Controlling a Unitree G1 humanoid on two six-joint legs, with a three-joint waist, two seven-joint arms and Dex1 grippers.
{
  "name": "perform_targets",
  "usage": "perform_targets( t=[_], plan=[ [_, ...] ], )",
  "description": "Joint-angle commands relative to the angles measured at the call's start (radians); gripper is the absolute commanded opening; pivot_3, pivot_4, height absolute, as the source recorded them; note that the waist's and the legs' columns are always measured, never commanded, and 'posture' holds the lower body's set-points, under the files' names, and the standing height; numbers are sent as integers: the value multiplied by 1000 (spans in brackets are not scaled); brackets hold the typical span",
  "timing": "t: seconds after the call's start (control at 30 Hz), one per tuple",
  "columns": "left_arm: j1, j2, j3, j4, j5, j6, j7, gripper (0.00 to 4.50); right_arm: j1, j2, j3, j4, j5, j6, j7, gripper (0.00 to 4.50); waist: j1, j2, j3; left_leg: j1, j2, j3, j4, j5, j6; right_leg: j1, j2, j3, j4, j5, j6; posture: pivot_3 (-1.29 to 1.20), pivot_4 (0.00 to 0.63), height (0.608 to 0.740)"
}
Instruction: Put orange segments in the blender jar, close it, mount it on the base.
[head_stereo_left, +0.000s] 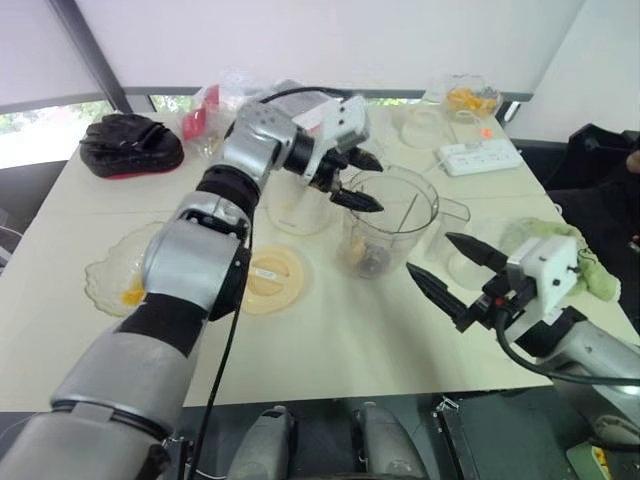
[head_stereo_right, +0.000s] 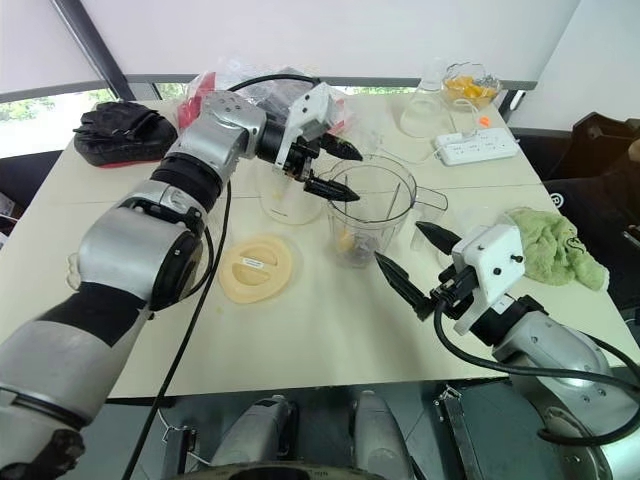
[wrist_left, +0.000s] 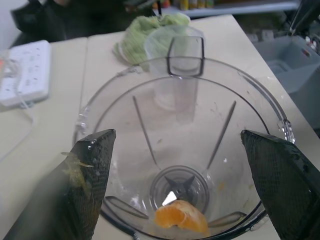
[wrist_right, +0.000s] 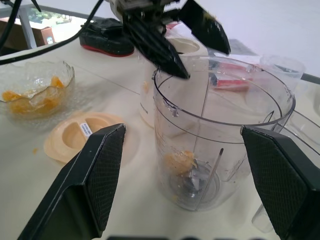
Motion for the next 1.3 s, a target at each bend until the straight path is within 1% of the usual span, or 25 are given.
perform_targets(
  t=[0.03,0.17,0.23,0.33,0.4,0.47,0.53,0.63,0.73,0.8,0.9,1.03,1.3],
  plan=[
    [-57,30,107,-57,-93,40,45,4177,21,-11,-24,3,-18,-22,8,3856,0,0,0,0,0,0,0,0,0,0,0,0,0,0,0,0,150,740],
    [-63,64,199,-140,-183,132,58,4177,43,-6,-24,30,-41,-36,12,3856,1,0,0,0,0,0,0,0,0,0,-1,0,0,0,0,0,150,740],
    [-52,80,219,-198,-211,173,68,4177,50,-4,-30,48,-49,-45,20,3856,-1,0,0,0,0,0,0,0,0,0,-1,0,0,0,0,0,150,740],
    [19,122,230,-352,-248,257,81,4177,55,8,-28,93,-83,-71,19,3856,-2,1,0,0,0,0,0,0,0,0,-1,0,1,0,0,0,150,740],
    [131,170,219,-520,-267,324,76,4177,31,57,-17,150,-155,-127,-38,3856,-9,2,-1,2,0,0,0,0,0,0,-2,1,2,0,0,0,150,740],
    [257,208,198,-705,-295,428,85,4177,18,91,-5,209,-246,-208,-69,3856,-11,4,-2,6,0,1,-2,0,0,1,-1,4,4,0,0,0,150,740],
    [447,276,170,-932,-336,530,55,4177,6,136,16,265,-356,-299,-131,3856,-14,4,-2,6,0,1,-2,1,-1,0,-1,5,6,0,0,0,150,740],
    [651,337,134,-1191,-387,643,65,4177,0,179,11,358,-475,-428,-183,3856,-10,4,-2,6,0,1,-1,1,-2,-1,-1,5,7,0,0,0,150,740],
    [818,396,118,-1382,-433,717,77,4177,0,216,14,438,-545,-513,-217,3856,3,4,-2,6,0,1,0,1,-2,0,-2,5,7,0,0,0,150,740],
    [905,434,118,-1471,-465,751,85,4177,-8,240,22,487,-584,-556,-240,3856,3,5,-3,6,0,1,0,1,-2,1,-3,5,6,0,0,0,150,740],
    [963,457,110,-1549,-501,783,119,4177,-29,286,-5,556,-582,-583,-275,3856,3,5,-3,7,0,1,0,1,-2,2,-2,5,7,0,0,0,150,740],
    [1003,457,95,-1596,-511,782,169,4177,-62,351,-42,649,-590,-617,-355,3856,1,6,-3,8,0,1,0,1,-3,2,-2,5,7,0,-1,0,150,740],
    [994,469,70,-1577,-502,751,216,4177,-39,426,-79,660,-526,-614,-384,3856,-3,7,-4,8,0,1,0,1,-3,2,-2,5,7,0,-1,0,150,740]
  ],
)
